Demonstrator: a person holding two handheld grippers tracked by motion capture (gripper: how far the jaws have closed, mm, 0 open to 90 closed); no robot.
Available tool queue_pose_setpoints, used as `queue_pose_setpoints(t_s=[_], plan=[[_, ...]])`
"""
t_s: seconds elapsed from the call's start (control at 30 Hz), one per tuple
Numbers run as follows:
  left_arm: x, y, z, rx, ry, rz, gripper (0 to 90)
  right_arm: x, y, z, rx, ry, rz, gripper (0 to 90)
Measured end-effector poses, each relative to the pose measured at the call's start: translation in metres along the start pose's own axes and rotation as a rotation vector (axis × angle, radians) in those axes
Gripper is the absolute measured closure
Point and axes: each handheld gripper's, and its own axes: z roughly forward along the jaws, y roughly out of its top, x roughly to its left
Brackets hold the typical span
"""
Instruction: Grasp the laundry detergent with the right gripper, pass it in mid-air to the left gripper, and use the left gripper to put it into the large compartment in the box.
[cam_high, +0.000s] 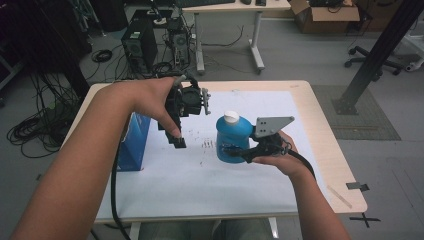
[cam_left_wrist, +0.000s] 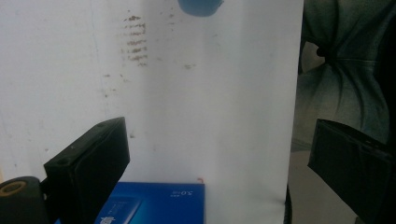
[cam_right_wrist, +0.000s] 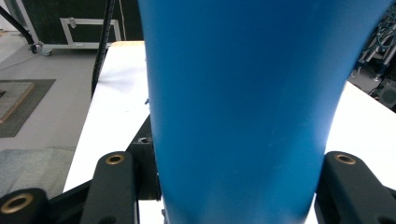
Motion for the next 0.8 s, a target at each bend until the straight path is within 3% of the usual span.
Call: queue_pose_setpoints(t_s=[0.8], plan=[[-0.007,0.015,0.0,0.005,-0.006,0.032,5.1,0.003,0.006,0.033,0.006,0.045,-0.014,45.4]])
